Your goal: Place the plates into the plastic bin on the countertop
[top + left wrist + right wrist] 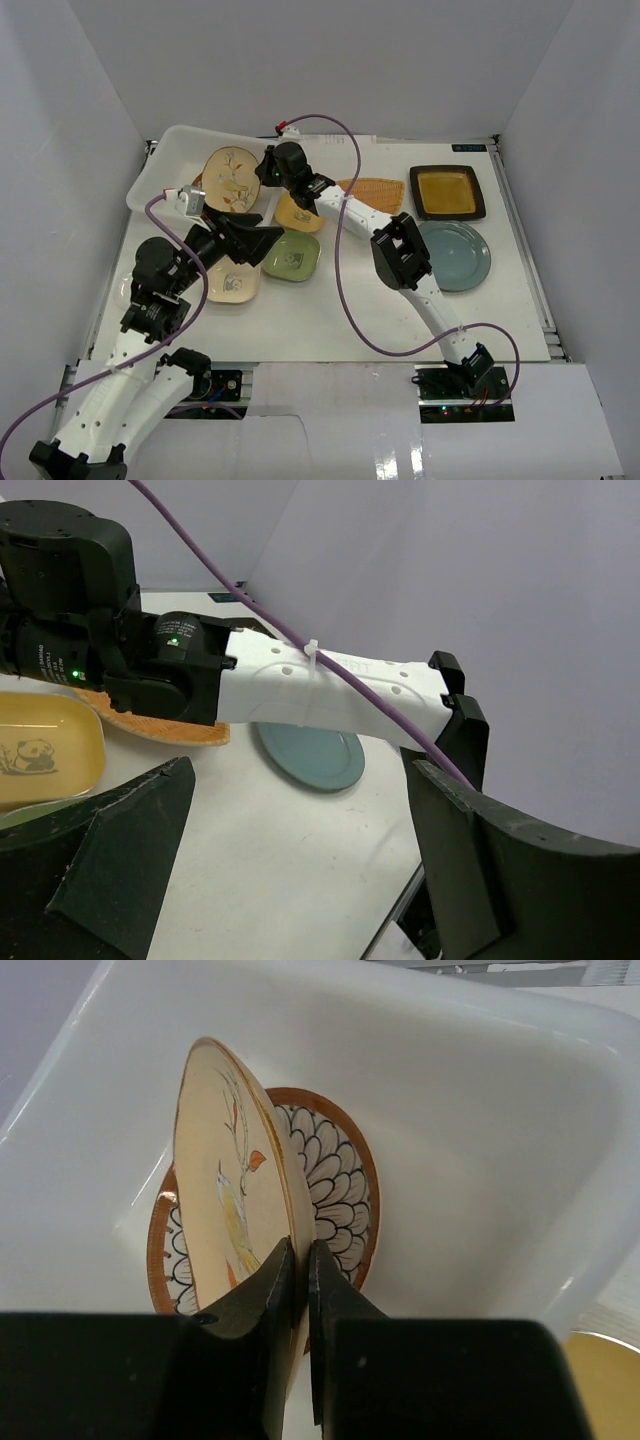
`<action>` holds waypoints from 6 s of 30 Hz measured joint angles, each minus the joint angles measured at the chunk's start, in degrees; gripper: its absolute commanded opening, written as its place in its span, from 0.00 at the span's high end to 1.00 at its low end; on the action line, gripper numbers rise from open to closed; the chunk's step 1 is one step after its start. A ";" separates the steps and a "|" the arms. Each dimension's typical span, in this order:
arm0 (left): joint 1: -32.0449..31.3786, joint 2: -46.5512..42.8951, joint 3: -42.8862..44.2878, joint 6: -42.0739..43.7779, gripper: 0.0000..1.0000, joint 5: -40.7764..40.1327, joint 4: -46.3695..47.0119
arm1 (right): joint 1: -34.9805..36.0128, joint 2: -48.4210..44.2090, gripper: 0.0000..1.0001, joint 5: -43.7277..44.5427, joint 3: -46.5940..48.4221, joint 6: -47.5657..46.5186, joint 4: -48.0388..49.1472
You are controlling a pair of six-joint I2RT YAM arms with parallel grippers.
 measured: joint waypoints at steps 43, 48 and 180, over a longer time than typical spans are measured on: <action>-32.70 57.99 16.17 -8.90 0.11 -17.94 1.60 | -40.17 -98.07 0.83 -12.39 -95.30 -3.37 5.38; -35.54 72.81 23.52 -14.36 0.09 -25.20 6.05 | -41.05 -107.47 0.68 -18.97 -97.68 -1.95 0.52; 8.11 26.08 14.75 2.34 0.02 0.96 -6.45 | -59.10 -27.43 0.92 -18.01 -87.65 37.35 55.91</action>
